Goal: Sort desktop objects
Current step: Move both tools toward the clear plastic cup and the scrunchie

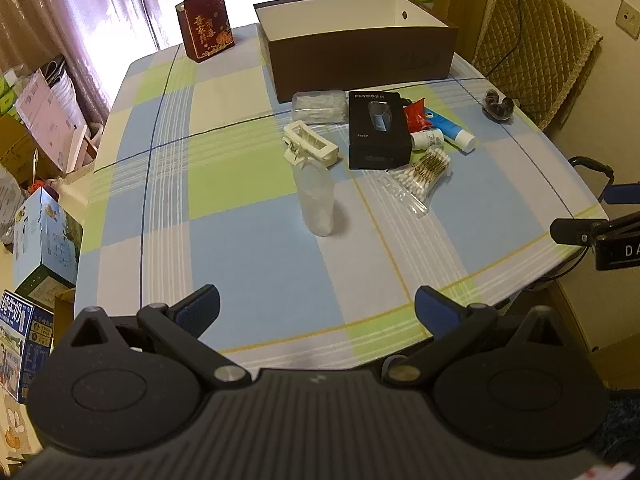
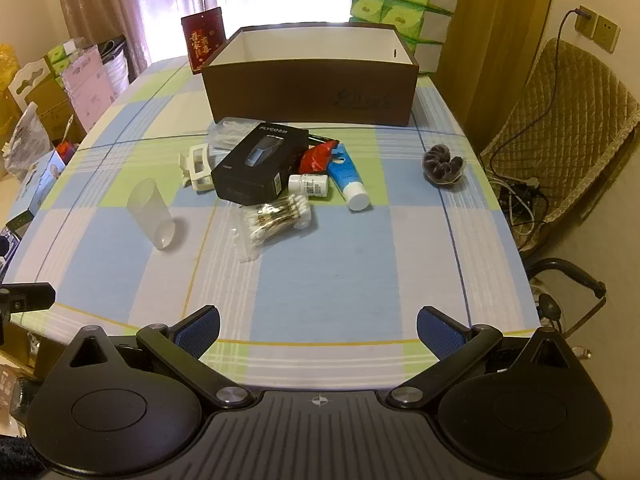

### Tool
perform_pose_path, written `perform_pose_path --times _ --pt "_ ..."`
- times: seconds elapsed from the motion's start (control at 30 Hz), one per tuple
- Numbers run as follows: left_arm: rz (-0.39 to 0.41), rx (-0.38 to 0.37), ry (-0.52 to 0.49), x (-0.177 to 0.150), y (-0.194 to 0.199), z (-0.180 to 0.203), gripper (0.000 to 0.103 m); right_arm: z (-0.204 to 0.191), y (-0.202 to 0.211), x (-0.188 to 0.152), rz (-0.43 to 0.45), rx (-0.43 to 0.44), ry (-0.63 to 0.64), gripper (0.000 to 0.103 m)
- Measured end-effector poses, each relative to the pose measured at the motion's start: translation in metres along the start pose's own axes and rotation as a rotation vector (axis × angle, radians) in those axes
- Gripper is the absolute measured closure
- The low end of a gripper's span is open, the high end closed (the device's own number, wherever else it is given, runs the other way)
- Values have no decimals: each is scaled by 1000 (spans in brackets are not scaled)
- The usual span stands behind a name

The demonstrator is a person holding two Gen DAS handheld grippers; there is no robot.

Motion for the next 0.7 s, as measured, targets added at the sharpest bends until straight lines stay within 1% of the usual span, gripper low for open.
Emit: perform_pose_path --times 0.17,0.33,0.7 --pt "-1 5 9 -2 0 -3 1 -2 -1 0 -2 2 6 2" --pt "3 28 47 -4 2 -6 1 -5 0 0 1 3 10 2" --pt "4 48 59 -9 3 -14 1 -14 0 -1 6 9 17 2"
Point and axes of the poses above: each gripper's, at about its wrist camera, not at the fingertips, and y roughly against the way its jaws point, z to its right, x to its top, the point moved 6 cm from there along -y, roughly the way its jaws point, and after that the axes turned 4 degrees about y, right-handed, at the moved point
